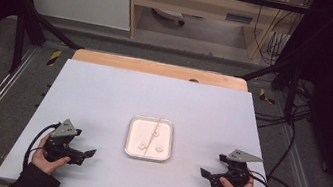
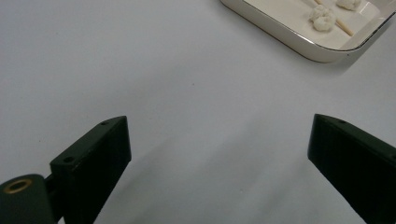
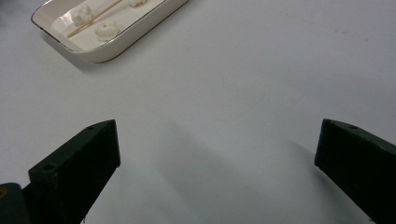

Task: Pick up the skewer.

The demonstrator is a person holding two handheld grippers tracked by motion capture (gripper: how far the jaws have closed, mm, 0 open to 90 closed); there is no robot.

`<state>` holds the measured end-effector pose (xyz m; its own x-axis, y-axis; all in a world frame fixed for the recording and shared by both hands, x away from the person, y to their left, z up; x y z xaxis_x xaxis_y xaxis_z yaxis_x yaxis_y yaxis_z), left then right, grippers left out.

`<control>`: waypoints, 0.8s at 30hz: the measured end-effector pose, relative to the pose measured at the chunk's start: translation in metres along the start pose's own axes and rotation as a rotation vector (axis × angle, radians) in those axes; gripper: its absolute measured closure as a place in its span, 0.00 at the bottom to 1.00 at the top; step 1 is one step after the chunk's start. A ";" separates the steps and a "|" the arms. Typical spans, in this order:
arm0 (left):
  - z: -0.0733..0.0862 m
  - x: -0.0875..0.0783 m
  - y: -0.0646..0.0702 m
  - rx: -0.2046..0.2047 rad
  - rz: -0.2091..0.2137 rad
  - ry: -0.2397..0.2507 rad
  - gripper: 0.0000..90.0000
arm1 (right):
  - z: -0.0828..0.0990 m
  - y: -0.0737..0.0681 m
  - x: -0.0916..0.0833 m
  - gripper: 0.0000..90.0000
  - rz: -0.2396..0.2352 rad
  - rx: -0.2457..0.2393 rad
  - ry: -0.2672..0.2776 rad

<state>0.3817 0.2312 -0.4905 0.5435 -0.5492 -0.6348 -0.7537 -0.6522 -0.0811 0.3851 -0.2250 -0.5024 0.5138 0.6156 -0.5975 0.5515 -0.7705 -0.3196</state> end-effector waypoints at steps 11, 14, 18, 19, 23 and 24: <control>-0.005 0.001 0.003 0.010 0.008 0.007 0.07 | 0.000 0.000 0.000 0.01 0.000 0.002 -0.001; -0.006 0.002 0.004 0.010 0.008 0.005 0.07 | 0.000 0.000 0.000 0.01 0.000 0.002 -0.001; -0.007 0.004 0.006 0.013 0.009 0.004 0.07 | 0.000 0.000 0.000 0.01 0.000 0.004 -0.004; -0.008 0.004 0.006 0.015 0.010 0.002 0.07 | 0.000 0.000 0.001 0.01 0.001 0.003 -0.002; -0.009 0.005 0.008 0.016 0.009 0.003 0.07 | 0.000 0.000 0.000 0.01 0.002 0.006 -0.003; -0.010 0.005 0.008 0.016 0.009 0.002 0.07 | 0.000 0.000 0.000 0.01 0.002 0.005 -0.003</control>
<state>0.3820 0.2185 -0.4869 0.5375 -0.5562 -0.6338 -0.7643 -0.6389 -0.0876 0.3854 -0.2246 -0.5026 0.5130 0.6136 -0.6003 0.5470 -0.7726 -0.3222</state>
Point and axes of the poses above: each handheld gripper's, and its own axes: x roughly forward along the jaws, z roughly out of its underside, y roughly to its right, the point moved 7 cm from there along x, roughly forward along the jaws, and after that the axes turned 10 degrees about x, right-handed, at the moved point
